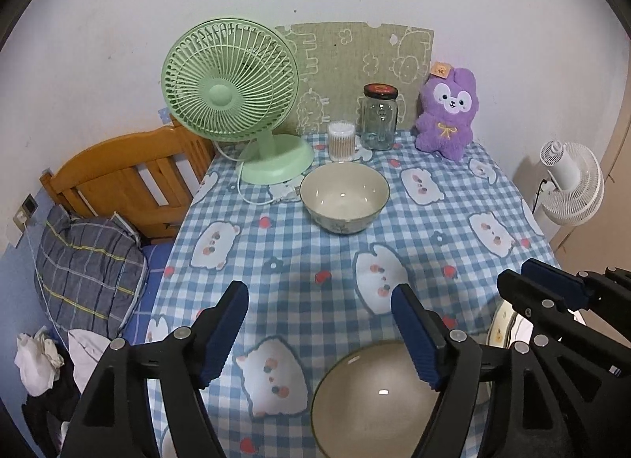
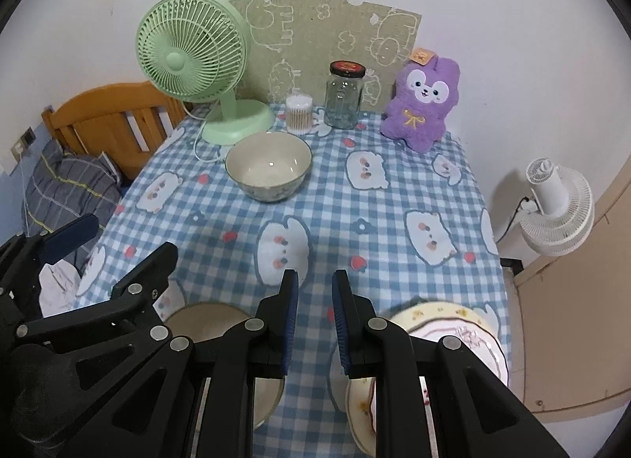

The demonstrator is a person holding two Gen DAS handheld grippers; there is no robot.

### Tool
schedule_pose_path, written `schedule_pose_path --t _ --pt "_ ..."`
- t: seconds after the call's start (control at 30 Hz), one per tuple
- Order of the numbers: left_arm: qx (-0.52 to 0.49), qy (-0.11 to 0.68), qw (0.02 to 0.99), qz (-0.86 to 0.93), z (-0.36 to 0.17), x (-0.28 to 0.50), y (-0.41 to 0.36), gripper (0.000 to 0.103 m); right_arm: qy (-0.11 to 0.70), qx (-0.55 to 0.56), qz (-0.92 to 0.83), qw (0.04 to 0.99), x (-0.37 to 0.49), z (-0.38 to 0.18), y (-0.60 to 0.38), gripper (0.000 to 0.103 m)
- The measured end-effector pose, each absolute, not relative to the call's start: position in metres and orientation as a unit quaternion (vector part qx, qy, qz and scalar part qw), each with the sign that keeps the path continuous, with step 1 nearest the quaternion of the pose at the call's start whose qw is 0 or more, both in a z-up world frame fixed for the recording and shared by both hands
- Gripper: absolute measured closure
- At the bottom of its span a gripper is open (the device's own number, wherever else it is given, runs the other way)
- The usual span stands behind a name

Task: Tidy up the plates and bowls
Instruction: 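Move both tools to the remaining small patterned bowl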

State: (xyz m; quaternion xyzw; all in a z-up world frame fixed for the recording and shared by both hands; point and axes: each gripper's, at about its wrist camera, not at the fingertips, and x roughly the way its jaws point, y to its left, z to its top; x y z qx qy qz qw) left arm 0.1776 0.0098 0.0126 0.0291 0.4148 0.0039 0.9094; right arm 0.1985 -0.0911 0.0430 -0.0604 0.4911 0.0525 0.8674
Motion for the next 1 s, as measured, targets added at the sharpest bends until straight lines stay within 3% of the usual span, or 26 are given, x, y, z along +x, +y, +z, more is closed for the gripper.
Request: schedule_pose_path --t 0.7,1.0 --pt "0.009 0.434 0.901 0.016 0.0 0.255 0.014 0.025 0.478 -0.046 0.09 0.872 0.277 0.033 -0.092 0.079" --pt "-0.002 0.444 0.895 0.039 -0.016 0.294 0.025 0.025 0.476 -0.037 0.088 0.874 0.315 0.017 -0.097 0.047"
